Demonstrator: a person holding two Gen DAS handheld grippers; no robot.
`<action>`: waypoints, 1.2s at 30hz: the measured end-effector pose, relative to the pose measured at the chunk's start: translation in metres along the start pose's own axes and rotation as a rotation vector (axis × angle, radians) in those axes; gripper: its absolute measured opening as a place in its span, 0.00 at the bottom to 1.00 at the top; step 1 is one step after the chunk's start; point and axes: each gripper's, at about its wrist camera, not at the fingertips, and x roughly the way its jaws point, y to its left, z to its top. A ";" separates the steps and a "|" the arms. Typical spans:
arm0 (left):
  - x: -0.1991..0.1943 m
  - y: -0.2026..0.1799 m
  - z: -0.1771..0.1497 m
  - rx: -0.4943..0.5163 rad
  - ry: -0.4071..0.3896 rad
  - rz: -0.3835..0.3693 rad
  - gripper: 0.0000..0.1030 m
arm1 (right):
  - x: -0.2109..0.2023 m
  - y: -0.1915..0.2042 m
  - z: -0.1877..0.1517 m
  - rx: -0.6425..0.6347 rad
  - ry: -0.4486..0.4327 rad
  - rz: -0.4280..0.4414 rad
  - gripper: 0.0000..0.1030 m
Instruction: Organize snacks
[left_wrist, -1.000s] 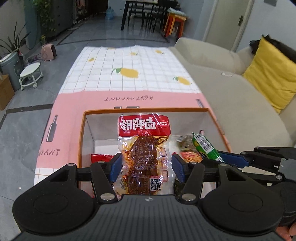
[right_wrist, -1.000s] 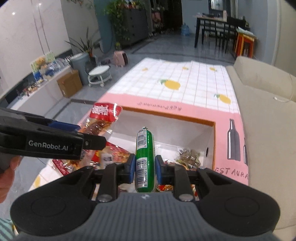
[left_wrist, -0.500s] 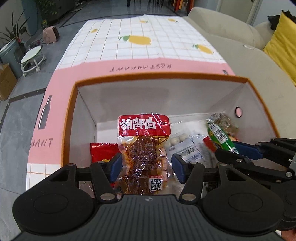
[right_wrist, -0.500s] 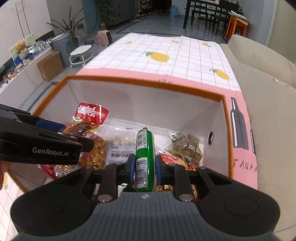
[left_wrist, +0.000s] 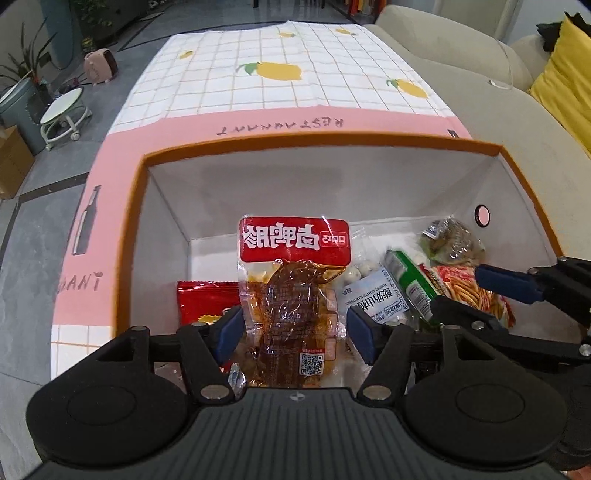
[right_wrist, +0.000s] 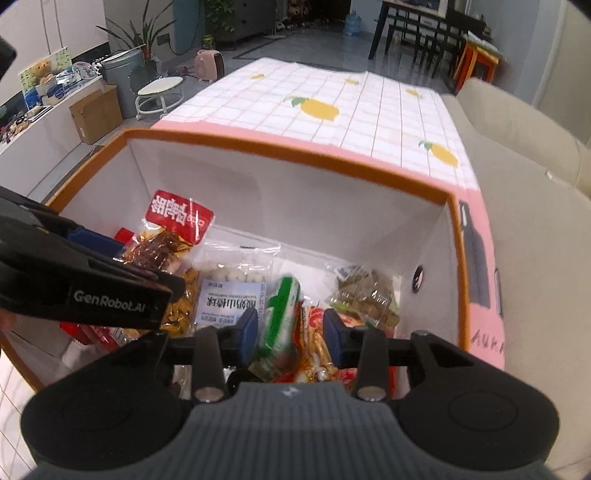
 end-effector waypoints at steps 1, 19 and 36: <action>-0.003 0.001 0.000 -0.006 -0.006 -0.002 0.72 | -0.004 0.000 0.001 -0.002 -0.007 0.000 0.43; -0.132 0.003 -0.012 -0.075 -0.299 0.022 0.77 | -0.115 -0.012 0.008 0.084 -0.209 -0.018 0.81; -0.251 -0.029 -0.121 -0.039 -0.539 0.038 0.84 | -0.264 -0.014 -0.068 0.244 -0.376 0.047 0.92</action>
